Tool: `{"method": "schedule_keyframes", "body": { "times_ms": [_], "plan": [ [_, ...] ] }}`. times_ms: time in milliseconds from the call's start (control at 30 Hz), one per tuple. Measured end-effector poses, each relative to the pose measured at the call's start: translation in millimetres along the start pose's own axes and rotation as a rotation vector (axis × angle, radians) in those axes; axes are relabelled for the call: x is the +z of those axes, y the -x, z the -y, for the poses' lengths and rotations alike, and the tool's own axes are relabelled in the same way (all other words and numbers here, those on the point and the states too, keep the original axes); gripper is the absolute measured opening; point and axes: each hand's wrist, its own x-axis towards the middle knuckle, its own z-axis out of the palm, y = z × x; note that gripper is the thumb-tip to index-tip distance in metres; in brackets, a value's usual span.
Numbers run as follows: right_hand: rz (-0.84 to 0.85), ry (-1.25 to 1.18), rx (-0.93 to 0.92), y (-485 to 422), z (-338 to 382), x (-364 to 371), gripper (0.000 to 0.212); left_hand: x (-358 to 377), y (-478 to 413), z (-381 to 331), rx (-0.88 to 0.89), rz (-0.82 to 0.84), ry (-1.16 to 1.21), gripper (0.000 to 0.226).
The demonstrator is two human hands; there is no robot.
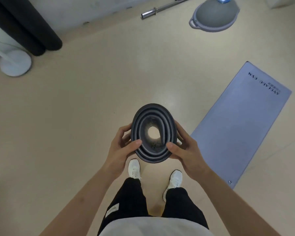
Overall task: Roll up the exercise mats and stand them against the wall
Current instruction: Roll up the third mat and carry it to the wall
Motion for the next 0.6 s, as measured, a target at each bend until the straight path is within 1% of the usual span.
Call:
{"method": "schedule_keyframes", "body": {
  "times_ms": [200,300,500,600],
  "plan": [
    [0.109,0.019,-0.061,-24,47,63,0.074,-58,11,-61,0.127,0.008,-0.057,0.076],
    [0.129,0.010,-0.073,-47,61,95,0.072,-84,2,-87,0.172,-0.018,-0.078,0.078],
    [0.178,-0.003,-0.037,-131,87,137,0.069,-125,-51,-139,0.151,-0.091,-0.059,0.082],
    [0.194,-0.016,0.004,-190,99,150,0.065,-144,-96,-167,0.130,-0.119,-0.082,0.078]
  ]
}}
